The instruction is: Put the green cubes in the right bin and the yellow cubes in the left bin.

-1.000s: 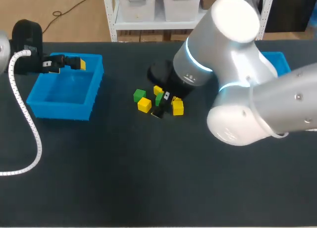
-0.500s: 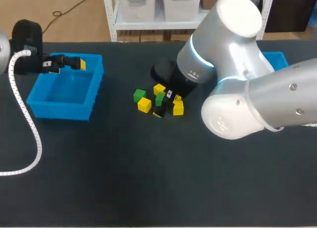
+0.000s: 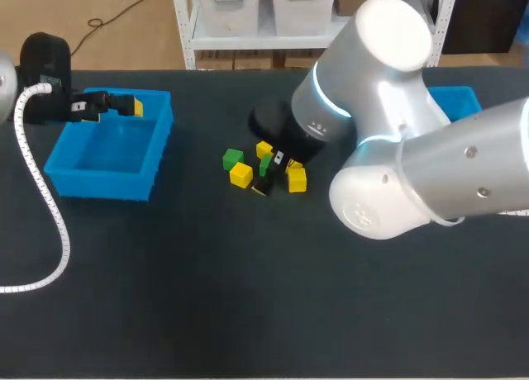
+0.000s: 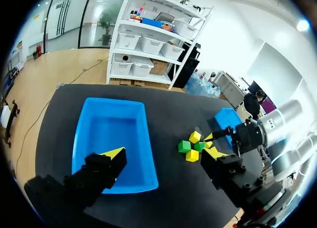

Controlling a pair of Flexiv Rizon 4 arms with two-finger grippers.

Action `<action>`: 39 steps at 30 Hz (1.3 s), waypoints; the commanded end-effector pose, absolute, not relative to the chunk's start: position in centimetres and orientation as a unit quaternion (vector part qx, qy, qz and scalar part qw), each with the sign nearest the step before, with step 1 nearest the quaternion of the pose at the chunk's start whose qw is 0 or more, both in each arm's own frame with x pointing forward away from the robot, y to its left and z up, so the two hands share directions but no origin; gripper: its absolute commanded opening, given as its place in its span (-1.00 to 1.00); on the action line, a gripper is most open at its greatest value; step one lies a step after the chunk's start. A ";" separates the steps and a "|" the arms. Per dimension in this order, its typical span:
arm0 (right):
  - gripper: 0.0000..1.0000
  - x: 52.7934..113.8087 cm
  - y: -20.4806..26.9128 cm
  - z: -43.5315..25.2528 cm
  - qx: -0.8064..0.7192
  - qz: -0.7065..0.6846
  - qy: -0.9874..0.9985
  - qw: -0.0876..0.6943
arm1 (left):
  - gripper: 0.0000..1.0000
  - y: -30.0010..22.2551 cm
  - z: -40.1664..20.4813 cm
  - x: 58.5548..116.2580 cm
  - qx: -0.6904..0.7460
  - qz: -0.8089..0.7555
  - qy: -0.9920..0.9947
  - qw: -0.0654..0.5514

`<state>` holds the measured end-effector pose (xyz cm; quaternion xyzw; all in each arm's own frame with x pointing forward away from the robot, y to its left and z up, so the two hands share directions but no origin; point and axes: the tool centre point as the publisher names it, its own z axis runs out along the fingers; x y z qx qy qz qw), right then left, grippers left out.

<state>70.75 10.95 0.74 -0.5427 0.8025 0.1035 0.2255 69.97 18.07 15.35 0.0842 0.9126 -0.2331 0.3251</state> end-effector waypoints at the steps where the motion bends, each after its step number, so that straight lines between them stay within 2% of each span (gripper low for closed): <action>1: 1.00 70.6 10.8 0.6 -0.541 0.103 0.803 0.229 | 1.00 18.3 15.1 70.0 0.087 -0.240 0.909 0.328; 13: 1.00 70.8 10.2 2.1 -0.537 0.077 0.799 0.258 | 1.00 18.3 15.1 70.0 0.087 -0.240 0.909 0.328; 39: 1.00 70.7 11.5 0.7 -0.541 0.074 0.799 0.251 | 1.00 18.3 15.1 70.0 0.087 -0.240 0.909 0.328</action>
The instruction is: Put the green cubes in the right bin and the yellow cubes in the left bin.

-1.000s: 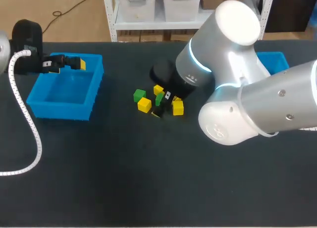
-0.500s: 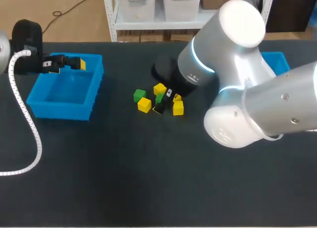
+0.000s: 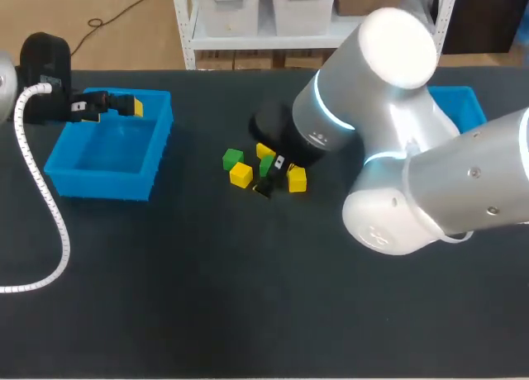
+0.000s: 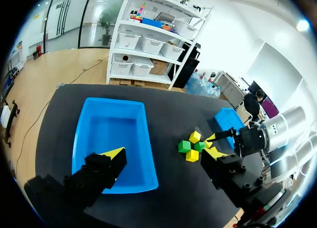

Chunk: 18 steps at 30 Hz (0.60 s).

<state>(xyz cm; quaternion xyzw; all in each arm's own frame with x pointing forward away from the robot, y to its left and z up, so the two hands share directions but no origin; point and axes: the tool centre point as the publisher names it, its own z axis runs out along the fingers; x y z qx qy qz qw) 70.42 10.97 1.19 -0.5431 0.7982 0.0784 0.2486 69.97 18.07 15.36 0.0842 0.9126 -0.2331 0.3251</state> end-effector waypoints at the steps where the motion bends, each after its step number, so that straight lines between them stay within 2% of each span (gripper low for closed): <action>1: 1.00 70.8 11.6 0.6 -0.541 0.074 0.799 0.251 | 1.00 18.3 15.1 70.0 0.087 -0.240 0.909 0.328; 18: 1.00 72.8 11.6 -1.3 -0.529 0.064 0.811 0.240 | 1.00 18.3 15.1 70.0 0.087 -0.240 0.909 0.328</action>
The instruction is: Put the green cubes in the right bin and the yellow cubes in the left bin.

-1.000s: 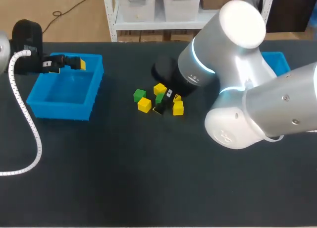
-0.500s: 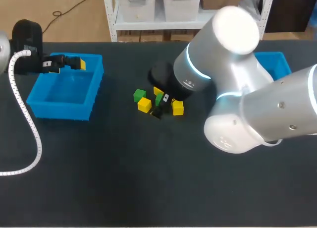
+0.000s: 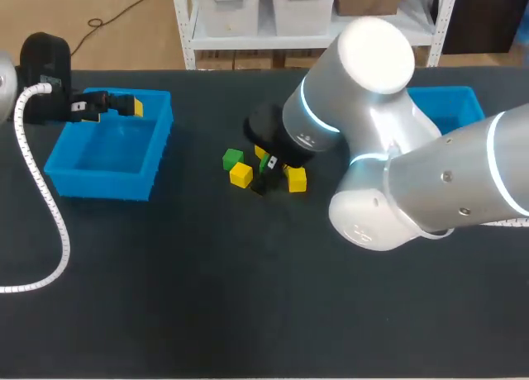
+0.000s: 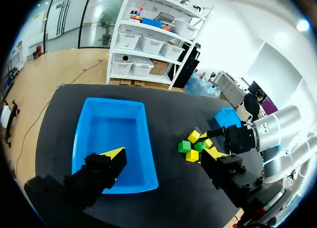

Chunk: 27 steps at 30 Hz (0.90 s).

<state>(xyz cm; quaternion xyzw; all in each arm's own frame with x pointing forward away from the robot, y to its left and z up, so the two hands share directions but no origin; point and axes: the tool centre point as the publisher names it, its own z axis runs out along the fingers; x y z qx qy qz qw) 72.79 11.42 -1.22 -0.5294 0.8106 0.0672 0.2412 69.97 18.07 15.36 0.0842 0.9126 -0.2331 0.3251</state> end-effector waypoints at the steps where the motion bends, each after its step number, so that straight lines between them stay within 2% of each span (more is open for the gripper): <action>1: 1.00 72.7 11.6 -1.3 -0.530 0.063 0.811 0.239 | 1.00 18.3 15.1 70.0 0.087 -0.240 0.909 0.328; 2: 0.29 72.7 11.5 -1.4 -0.529 0.061 0.812 0.239 | 1.00 18.3 15.1 70.0 0.087 -0.240 0.909 0.328; 4: -0.64 72.6 11.5 -1.4 -0.527 0.061 0.813 0.239 | 1.00 18.3 15.1 70.0 0.087 -0.240 0.909 0.328; 5: -1.00 72.5 11.4 -1.5 -0.523 0.059 0.815 0.241 | 1.00 18.3 15.1 70.0 0.087 -0.240 0.909 0.328; 18: -1.00 72.7 10.8 -0.2 -0.510 0.054 0.820 0.254 | 1.00 18.3 15.1 70.0 0.087 -0.240 0.909 0.328; 22: -1.00 72.8 10.3 1.6 -0.496 0.053 0.822 0.275 | 1.00 18.3 15.1 70.0 0.087 -0.240 0.909 0.328; 27: -1.00 73.7 7.6 6.3 -0.453 0.054 0.827 0.328 | 1.00 18.3 15.1 70.0 0.087 -0.240 0.909 0.328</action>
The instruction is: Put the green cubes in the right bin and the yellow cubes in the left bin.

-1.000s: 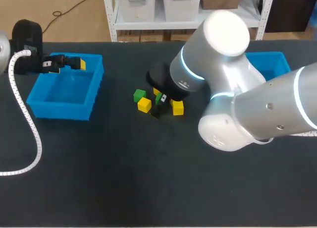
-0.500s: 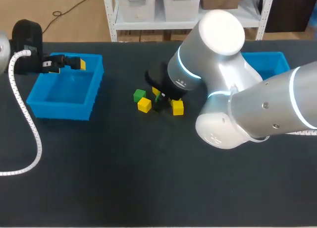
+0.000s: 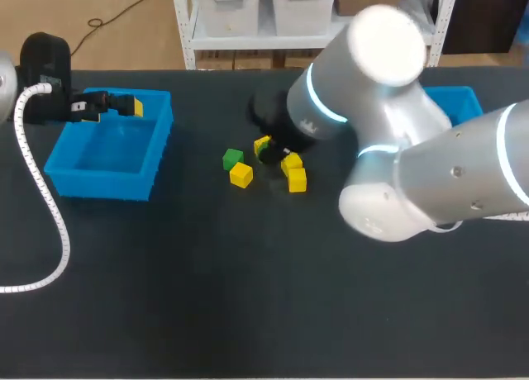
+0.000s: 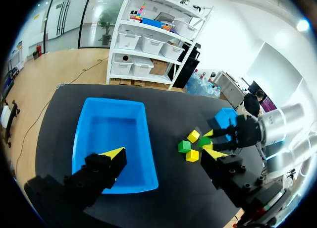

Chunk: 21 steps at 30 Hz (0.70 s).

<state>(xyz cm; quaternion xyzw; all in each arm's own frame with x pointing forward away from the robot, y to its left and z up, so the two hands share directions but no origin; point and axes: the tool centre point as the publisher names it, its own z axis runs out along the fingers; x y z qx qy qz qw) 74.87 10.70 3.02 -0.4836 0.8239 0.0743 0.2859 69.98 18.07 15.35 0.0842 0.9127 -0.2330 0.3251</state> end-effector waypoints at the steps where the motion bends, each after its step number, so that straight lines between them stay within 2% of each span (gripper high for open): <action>1: -1.00 74.2 6.6 7.2 -0.439 0.042 0.828 0.346 | 1.00 18.3 15.1 70.0 0.087 -0.240 0.909 0.328; 9: -1.00 77.6 -2.7 11.4 -0.308 0.015 0.864 0.397 | 1.00 18.3 15.1 70.0 0.087 -0.240 0.909 0.328; 21: -1.00 78.7 -13.5 10.6 -0.182 -0.015 0.905 0.384 | 1.00 18.3 15.1 70.0 0.087 -0.240 0.909 0.328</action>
